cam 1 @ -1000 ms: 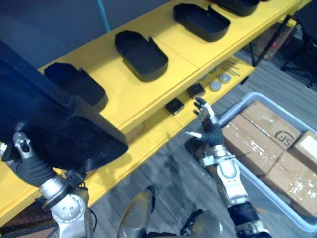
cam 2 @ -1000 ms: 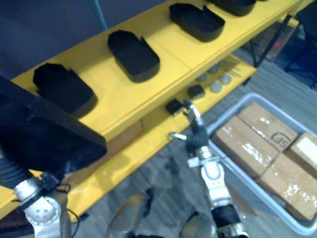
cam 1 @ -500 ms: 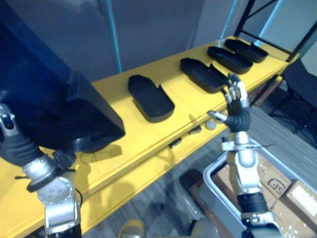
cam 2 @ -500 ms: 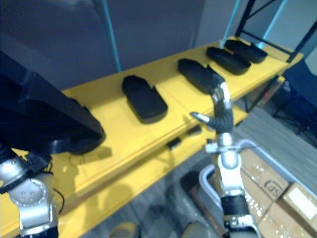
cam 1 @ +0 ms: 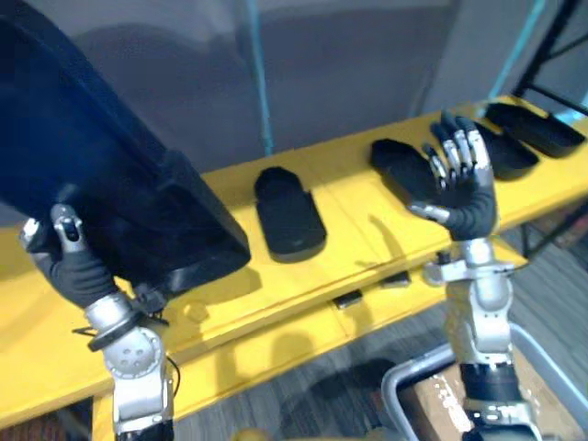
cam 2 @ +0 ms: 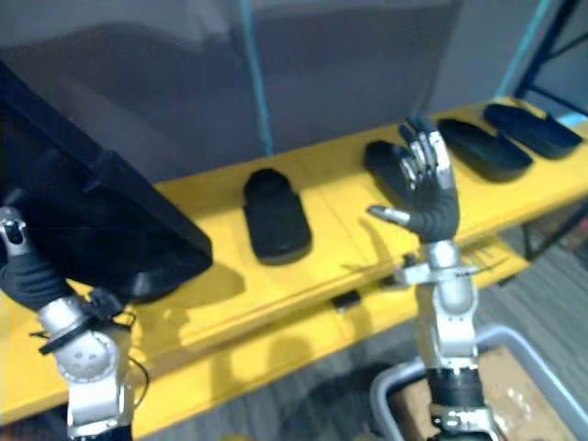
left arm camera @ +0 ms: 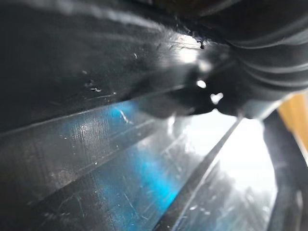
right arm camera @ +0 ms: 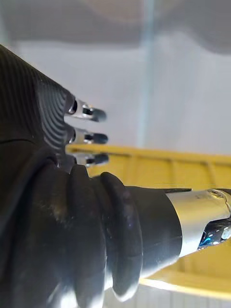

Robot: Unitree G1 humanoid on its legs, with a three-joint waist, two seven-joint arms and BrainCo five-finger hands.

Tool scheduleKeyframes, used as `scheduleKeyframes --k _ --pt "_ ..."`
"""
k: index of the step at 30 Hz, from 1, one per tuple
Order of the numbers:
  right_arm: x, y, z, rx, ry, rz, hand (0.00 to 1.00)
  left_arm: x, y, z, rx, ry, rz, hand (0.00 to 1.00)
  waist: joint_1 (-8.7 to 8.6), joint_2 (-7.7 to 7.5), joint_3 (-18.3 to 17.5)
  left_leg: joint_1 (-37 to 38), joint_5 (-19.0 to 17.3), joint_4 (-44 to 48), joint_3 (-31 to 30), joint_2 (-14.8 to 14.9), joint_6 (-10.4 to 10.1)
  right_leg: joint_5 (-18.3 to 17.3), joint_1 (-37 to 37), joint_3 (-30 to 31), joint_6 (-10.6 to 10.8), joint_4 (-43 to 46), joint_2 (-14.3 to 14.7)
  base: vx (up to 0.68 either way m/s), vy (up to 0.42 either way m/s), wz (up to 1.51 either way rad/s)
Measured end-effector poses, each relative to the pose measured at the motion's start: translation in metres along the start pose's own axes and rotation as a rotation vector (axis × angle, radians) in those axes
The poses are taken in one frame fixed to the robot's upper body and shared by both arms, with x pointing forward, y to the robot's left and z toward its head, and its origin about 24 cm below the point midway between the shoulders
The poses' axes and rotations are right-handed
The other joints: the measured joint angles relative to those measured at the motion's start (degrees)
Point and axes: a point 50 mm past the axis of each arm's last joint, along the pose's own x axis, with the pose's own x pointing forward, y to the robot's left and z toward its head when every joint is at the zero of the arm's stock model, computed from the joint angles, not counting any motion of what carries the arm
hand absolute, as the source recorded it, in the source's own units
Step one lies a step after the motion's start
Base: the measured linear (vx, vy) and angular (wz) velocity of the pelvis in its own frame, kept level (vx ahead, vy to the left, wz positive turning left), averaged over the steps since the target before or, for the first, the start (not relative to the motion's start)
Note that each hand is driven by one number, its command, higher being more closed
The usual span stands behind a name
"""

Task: Walk over and take plastic housings, then place them on the shelf

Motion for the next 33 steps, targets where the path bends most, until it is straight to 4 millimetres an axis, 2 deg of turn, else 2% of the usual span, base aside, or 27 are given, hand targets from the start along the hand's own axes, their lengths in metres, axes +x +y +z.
scheduleKeyframes --k 2,4,7,8,10,12,14,17,20,23,25,27,28,31,33 --pt "0.001 0.012 -0.005 0.057 0.003 0.027 0.0 -0.001 0.004 -0.001 0.037 0.006 0.006 1.0 0.6 -0.07 0.0 0.0 1.0 -1.1 -1.8 -0.7 0.4 -0.1 2.1 -2.3 -0.1 -0.6 -0.7 -0.07 -0.007 0.73" --pt "0.001 0.03 -0.011 0.121 -0.01 0.047 0.0 -0.003 0.011 0.005 0.091 -0.019 -0.007 1.0 1.39 -1.26 -0.9 0.0 2.2 -3.1 -3.9 -1.8 0.6 -1.8 4.2 -5.0 1.8 -1.7 -1.6 -0.08 -0.021 0.69" --pt "0.006 0.047 -0.019 0.198 -0.009 0.069 0.0 -0.005 0.021 0.011 0.162 -0.035 -0.008 1.0 2.7 -1.54 -1.1 -0.2 2.9 -4.7 -5.8 -1.9 0.9 -2.1 5.9 -7.7 2.1 -2.5 -1.6 -0.07 -0.035 0.51" --pt "0.01 0.058 -0.024 0.225 0.002 0.096 0.0 -0.005 0.027 0.012 0.192 -0.027 -0.001 1.0 3.26 -1.72 -1.3 -0.4 3.5 -5.5 -5.8 -1.9 1.6 -2.3 6.7 -9.2 2.4 -2.7 -1.7 -0.09 -0.04 0.62" --pt "0.016 0.071 -0.029 0.247 0.013 0.134 0.0 -0.005 0.037 0.012 0.239 -0.012 0.011 1.0 3.92 -1.88 -1.8 -1.3 4.9 -6.3 -6.3 -1.8 1.2 -2.3 7.1 -11.2 2.5 -2.6 -2.0 -0.05 -0.019 0.56" --pt "0.018 0.076 -0.032 0.227 0.027 0.142 0.0 -0.006 0.044 0.011 0.276 0.008 0.005 1.0 5.13 -1.93 -2.0 -1.3 6.2 -7.4 -7.0 -2.0 0.3 -2.3 7.2 -11.7 2.6 -2.6 -2.1 0.0 -0.002 0.35" --pt "0.017 0.075 -0.035 0.187 0.046 0.12 0.0 -0.01 0.054 0.01 0.331 0.042 -0.006 1.0 6.08 -2.04 -2.1 -1.1 7.6 -8.9 -7.5 -2.5 0.3 -2.1 7.6 -12.6 2.9 -2.4 -2.7 0.02 0.007 0.33" --pt "0.014 0.068 -0.042 0.138 0.095 0.074 0.0 -0.011 0.065 0.008 0.397 0.084 -0.019 1.0 6.1 -2.03 -2.1 -1.0 7.9 -9.1 -7.1 -2.9 0.3 -2.1 7.6 -12.3 2.9 -2.4 -3.0 0.01 0.014 0.08" --pt "0.002 0.044 -0.043 0.076 0.125 0.008 0.0 -0.008 0.081 -0.006 0.488 0.14 -0.046 1.0 5.8 -1.89 -2.0 -0.8 7.9 -9.0 -5.1 -2.8 0.2 -2.1 6.7 -10.7 2.9 -2.3 -3.0 -0.02 0.01 -0.2" --pt "-0.02 0.017 -0.04 0.001 0.181 -0.052 0.0 -0.004 0.115 -0.043 0.661 0.313 -0.052 1.0 3.91 -1.1 -2.3 -0.3 8.0 -9.1 -1.9 -2.6 0.3 -1.7 5.3 -8.2 3.4 -2.3 -3.0 -0.04 -0.002 -0.41" --pt "-0.038 -0.001 -0.036 -0.052 0.24 -0.09 0.0 -0.003 0.148 -0.074 0.792 0.487 -0.017 1.0 2.38 -0.16 -2.9 0.1 8.0 -9.8 0.8 -2.4 0.3 -1.7 3.5 -5.5 3.4 -2.2 -2.8 -0.07 -0.005 -0.52" --pt "-0.051 -0.012 -0.034 -0.087 0.291 -0.115 0.0 0.004 0.17 -0.089 0.859 0.577 0.024 1.0 0.97 -0.01 -2.9 0.0 8.0 -9.8 2.7 -2.3 0.3 -1.6 1.7 -3.4 3.2 -1.8 -2.7 -0.07 -0.003 -0.51" --pt "-0.06 -0.02 -0.033 -0.107 0.334 -0.132 0.0 0.01 0.18 -0.094 0.898 0.616 0.035 1.0 0.01 0.16 -2.8 0.0 8.0 -9.8 3.6 -2.3 0.3 -1.5 0.7 -2.3 3.1 -1.5 -2.7 -0.05 -0.007 -0.48" --pt "-0.081 -0.037 -0.032 -0.151 0.42 -0.181 0.0 0.028 0.194 -0.097 0.955 0.649 0.048 1.0 -1.6 0.75 -2.4 -0.1 7.9 -9.9 6.0 -2.4 0.3 -1.4 -1.7 0.4 3.1 -0.6 -2.8 -0.05 -0.007 -0.42" --pt "-0.089 -0.045 -0.028 -0.175 0.441 -0.211 0.0 0.036 0.2 -0.097 0.975 0.668 0.073 1.0 -2.06 1.17 -2.4 -0.2 7.7 -9.8 7.2 -2.5 0.6 -1.5 -3.1 1.9 3.1 0.0 -2.8 -0.04 -0.004 -0.35"
